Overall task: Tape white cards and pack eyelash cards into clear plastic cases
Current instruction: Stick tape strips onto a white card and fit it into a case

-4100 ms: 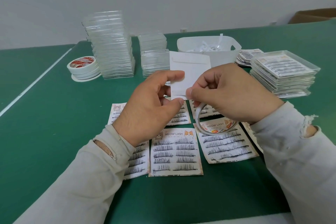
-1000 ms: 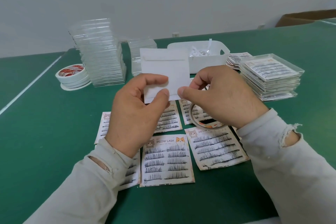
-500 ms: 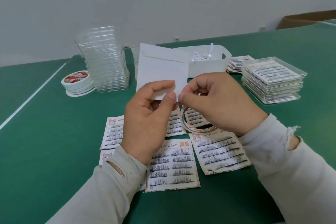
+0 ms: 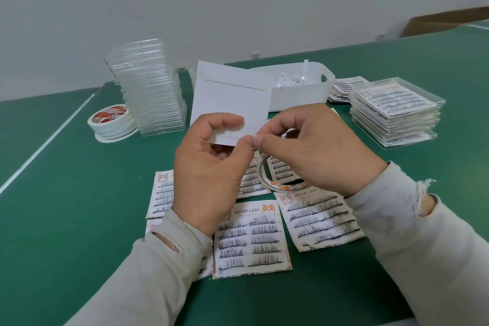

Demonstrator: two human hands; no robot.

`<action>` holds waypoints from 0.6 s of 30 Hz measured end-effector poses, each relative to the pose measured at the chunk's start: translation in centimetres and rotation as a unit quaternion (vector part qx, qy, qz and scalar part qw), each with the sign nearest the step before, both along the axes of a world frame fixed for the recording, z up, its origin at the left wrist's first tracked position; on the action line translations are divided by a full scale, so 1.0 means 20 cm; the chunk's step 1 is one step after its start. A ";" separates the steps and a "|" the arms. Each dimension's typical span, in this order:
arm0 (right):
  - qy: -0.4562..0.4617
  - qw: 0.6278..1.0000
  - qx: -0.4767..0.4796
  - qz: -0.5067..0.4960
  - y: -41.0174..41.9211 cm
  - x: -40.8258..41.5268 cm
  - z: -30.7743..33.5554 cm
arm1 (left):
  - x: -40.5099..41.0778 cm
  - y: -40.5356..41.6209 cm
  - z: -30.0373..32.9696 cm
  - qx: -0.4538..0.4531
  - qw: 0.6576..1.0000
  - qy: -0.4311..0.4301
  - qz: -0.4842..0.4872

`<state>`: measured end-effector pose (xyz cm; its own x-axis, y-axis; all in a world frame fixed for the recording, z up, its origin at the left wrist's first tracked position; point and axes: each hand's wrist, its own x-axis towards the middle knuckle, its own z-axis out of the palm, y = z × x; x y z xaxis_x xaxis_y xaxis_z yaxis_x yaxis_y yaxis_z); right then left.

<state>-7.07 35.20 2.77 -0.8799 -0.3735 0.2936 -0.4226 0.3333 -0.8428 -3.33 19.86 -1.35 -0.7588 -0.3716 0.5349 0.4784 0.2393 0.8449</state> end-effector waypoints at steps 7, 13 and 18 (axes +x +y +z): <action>-0.212 0.965 -0.121 0.099 0.02 0.00 0.01 | 0.00 -0.03 0.03 -0.019 0.999 0.010 -0.025; -0.195 0.960 -0.180 0.087 0.07 -0.04 0.02 | -0.03 -0.10 0.01 0.021 0.998 -0.046 -0.040; -0.202 0.946 -0.246 0.060 0.05 -0.08 -0.02 | -0.03 -0.09 -0.01 0.025 0.995 -0.085 -0.055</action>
<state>-8.61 36.15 2.46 -0.9176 -0.3829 0.1068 -0.0432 -0.1711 -0.9843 -3.95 18.13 -1.60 -0.8744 -0.3040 0.3783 0.3489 0.1479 0.9254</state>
